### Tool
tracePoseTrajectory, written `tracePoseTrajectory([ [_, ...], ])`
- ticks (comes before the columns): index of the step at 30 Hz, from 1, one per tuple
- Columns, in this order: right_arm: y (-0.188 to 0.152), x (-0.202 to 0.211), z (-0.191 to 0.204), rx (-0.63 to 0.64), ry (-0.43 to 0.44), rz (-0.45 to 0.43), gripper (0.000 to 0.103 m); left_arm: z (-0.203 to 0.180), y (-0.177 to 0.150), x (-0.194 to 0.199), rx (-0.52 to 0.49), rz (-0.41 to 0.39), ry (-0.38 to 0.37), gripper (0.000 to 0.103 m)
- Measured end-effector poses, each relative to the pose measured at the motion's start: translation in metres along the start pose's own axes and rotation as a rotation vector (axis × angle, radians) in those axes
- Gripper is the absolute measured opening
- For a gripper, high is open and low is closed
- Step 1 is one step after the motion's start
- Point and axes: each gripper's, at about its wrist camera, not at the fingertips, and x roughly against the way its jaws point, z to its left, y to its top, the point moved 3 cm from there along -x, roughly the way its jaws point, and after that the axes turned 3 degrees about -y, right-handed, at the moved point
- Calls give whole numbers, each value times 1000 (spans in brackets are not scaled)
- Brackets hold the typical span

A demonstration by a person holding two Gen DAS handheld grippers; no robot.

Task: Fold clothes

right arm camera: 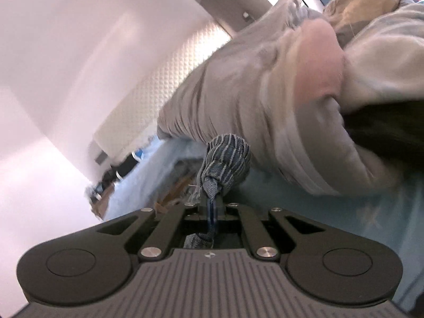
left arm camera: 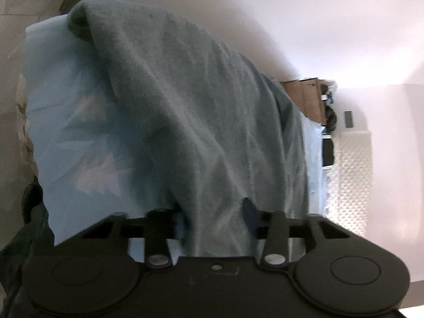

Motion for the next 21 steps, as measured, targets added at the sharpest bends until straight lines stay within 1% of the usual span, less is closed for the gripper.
tracePoseTrajectory([
  [1,-5,-3,-5,-7,-14,19,2,-2,3,-5,1,2,8,23],
  [3,-12,-11,-12,-25,-40,43,2,-9,11,-11,-4,1,17,13],
  [6,-16,-19,-21,-40,-68,59,3,-27,20,-12,-47,-15,17,5],
  [9,-15,-28,-25,-43,-88,79,7,-50,21,-5,-112,-36,6,4],
  [11,-16,-32,-27,-47,-96,97,14,-63,20,1,-136,-52,-15,4],
  [12,-18,-33,-28,-51,-96,106,20,-69,18,4,-139,-57,-27,3],
  [13,-19,-34,-29,-55,-96,115,31,-73,16,7,-141,-61,-39,3],
  [15,-23,-35,-31,-63,-86,141,46,-79,13,11,-149,-65,-51,3],
  [19,-28,-32,-28,-39,-93,165,50,-87,4,13,-187,-74,-68,3],
  [21,-29,-31,-28,-11,-108,177,50,-89,0,14,-198,-81,-74,3],
])
